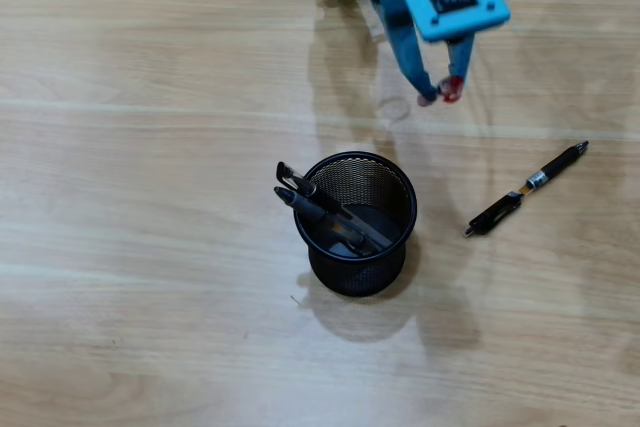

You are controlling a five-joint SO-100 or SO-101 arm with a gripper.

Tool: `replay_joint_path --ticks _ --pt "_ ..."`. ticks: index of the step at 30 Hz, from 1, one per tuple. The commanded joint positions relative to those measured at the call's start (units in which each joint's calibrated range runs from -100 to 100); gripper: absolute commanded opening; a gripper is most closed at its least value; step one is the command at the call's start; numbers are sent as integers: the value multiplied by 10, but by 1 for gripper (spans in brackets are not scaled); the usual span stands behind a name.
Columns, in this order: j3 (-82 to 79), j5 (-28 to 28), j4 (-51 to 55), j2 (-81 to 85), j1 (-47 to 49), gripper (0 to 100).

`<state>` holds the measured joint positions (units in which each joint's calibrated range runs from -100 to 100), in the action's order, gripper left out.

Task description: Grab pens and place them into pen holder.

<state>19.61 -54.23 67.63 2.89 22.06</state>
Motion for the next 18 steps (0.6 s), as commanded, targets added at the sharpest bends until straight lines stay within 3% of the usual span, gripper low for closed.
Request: replay_joint_path --ticks 1,4,8,18 --pt "61 41 -17 38 -30 2" --pt "82 45 -33 38 -45 2" --pt "67 63 -136 30 -53 2" --pt "-119 32 -321 31 -73 2"
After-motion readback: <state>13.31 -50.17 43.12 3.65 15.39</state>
